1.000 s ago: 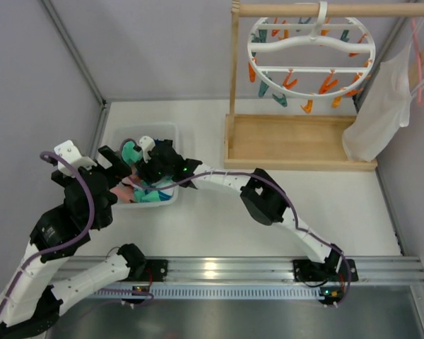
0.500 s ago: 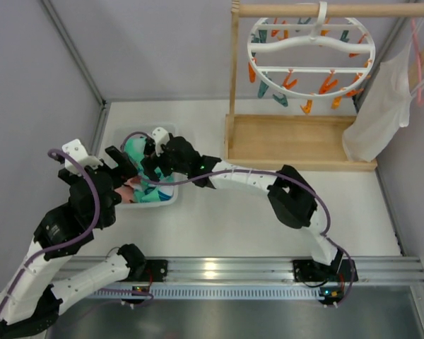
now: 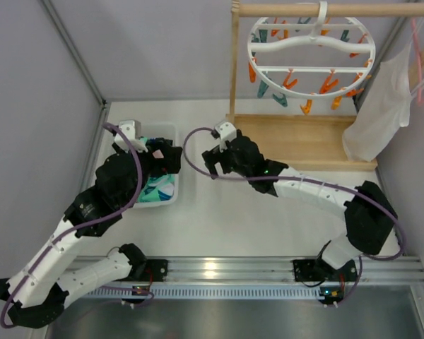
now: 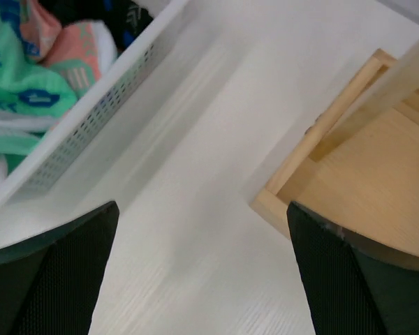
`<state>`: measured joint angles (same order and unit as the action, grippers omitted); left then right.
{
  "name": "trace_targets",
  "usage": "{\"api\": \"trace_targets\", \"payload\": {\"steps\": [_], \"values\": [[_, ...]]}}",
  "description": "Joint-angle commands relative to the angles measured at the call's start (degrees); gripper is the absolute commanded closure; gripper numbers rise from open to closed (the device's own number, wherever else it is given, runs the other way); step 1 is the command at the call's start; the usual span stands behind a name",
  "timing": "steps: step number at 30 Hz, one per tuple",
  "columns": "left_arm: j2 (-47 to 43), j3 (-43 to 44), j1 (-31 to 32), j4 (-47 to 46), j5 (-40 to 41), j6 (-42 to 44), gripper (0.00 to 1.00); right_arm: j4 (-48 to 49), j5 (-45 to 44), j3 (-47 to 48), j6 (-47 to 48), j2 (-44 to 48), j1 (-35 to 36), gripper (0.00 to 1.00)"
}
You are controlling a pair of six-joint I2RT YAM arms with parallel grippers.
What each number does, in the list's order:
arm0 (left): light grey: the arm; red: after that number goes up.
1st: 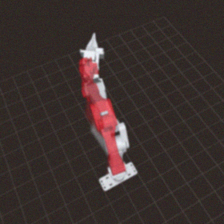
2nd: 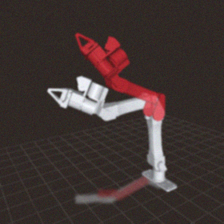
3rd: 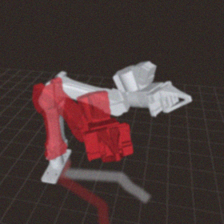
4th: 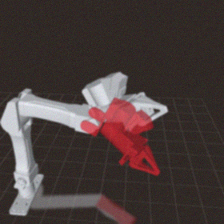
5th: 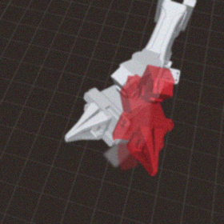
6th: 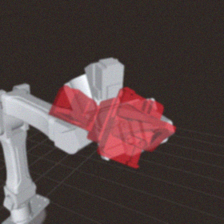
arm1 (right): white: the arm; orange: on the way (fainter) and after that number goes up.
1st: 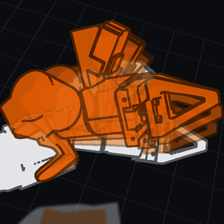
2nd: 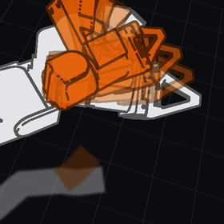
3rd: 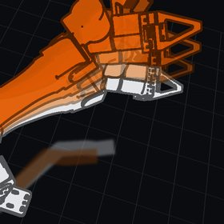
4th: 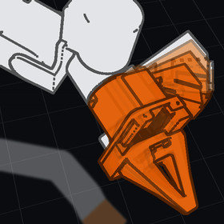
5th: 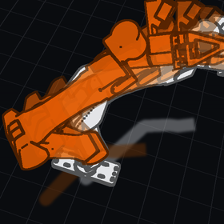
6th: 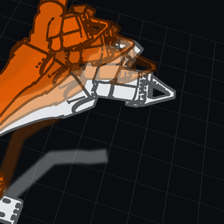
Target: Remove the socks clipped to the hanger
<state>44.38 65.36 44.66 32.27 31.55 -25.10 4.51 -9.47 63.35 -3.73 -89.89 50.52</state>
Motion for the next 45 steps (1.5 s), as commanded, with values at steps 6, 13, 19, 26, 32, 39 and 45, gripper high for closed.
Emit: {"api": "trace_targets", "payload": {"steps": [6, 13, 19, 26, 32, 39, 45], "values": [[3.34, 5.38, -6.26, 2.09, -7.81, 3.57, 0.02, -8.11, -12.75, -8.30, -0.83, 14.72, -2.45, 0.01], [5.80, 6.01, -6.26, 3.23, -11.51, 6.99, 0.01, -10.91, -21.36, -22.21, -7.69, 29.92, -3.06, 0.01], [3.18, -0.13, -6.26, 6.31, -7.30, 9.63, 0.02, -22.16, -29.46, -25.47, -10.16, 45.14, -4.28, 0.01], [-4.03, -8.14, -6.26, 6.05, 1.13, 9.11, 0.02, -35.35, -33.50, -23.10, -12.79, 54.55, -7.02, 0.01], [-6.50, -9.82, -6.52, 5.87, 4.92, 6.99, 0.01, -41.68, -36.83, -18.79, -11.21, 59.12, -7.37, 0.01], [-7.46, -10.78, -13.45, 5.87, 3.17, 6.74, 0.02, -47.58, -37.46, -13.17, -9.98, 62.02, -7.37, 0.00], [-8.25, -11.48, -15.83, 5.87, -1.13, 6.03, 0.02, -50.21, -36.05, -10.18, -8.23, 66.15, -7.28, 0.01]]}}
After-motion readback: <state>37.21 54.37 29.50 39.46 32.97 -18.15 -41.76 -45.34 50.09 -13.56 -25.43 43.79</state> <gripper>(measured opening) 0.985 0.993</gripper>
